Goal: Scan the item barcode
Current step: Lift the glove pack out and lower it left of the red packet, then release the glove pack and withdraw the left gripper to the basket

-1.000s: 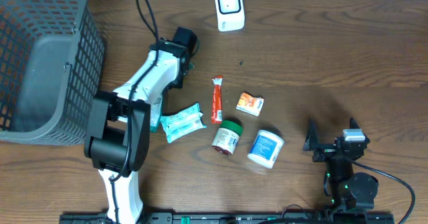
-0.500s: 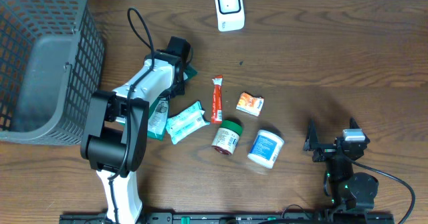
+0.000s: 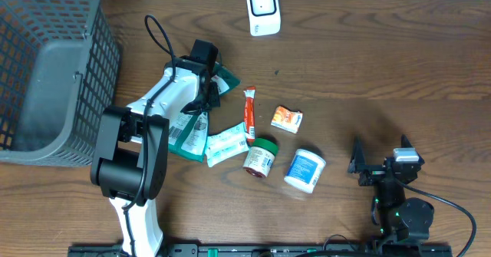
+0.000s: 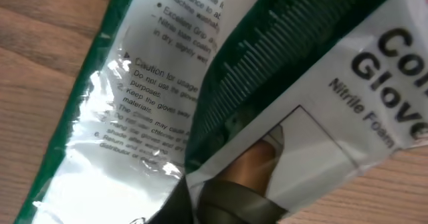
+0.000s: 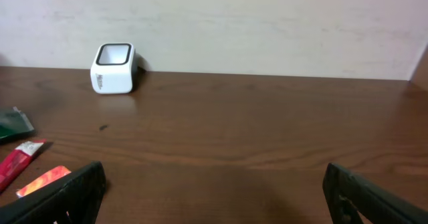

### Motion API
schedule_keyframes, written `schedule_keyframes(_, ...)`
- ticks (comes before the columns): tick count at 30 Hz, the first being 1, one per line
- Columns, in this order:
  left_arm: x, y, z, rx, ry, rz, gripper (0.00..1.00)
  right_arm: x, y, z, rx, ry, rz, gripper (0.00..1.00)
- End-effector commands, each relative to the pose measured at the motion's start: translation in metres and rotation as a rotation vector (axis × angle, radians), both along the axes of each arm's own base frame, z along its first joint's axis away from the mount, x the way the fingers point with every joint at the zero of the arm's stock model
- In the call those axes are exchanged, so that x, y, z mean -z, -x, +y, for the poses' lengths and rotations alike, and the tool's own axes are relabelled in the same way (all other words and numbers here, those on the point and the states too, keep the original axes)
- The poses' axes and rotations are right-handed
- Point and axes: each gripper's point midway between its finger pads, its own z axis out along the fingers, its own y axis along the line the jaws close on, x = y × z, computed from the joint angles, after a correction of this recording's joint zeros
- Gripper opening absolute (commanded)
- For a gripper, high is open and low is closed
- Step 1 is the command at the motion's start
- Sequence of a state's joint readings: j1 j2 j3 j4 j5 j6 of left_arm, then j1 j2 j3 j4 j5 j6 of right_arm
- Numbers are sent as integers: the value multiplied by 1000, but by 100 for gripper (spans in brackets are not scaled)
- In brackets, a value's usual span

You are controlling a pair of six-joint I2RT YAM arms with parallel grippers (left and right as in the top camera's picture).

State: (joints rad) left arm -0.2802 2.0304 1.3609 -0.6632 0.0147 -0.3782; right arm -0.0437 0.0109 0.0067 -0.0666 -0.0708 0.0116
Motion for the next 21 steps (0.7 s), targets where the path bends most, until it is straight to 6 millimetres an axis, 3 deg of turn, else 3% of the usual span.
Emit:
schedule_keyframes(1,11,14,-15,-1,76,67,52,0,0,-2,12,-9,0,99)
schedule_keyframes(2,8,13,-15,1,76,61,55,0,0,-2,12,-9,0,99)
schedule_keyframes(6,-38,-7,-10,-3,56,-72,72,0,0,-2,12,-9,0,99)
schedule_keyframes(10,-105,-18,-7,20,64,-249,80,0,0,-2,12,-9,0,99)
schedule_keyframes(16,-183,-8,1,59,90,-427,81,0,0,-2,12,-9,0,99)
schedule_keyframes(18,-212,-2,16,27,99,-493,81,0,0,-2,12,-9,-1,99)
schedule_keyframes(21,-236,8,35,-13,98,-540,81,0,0,-2,12,-9,-1,99)
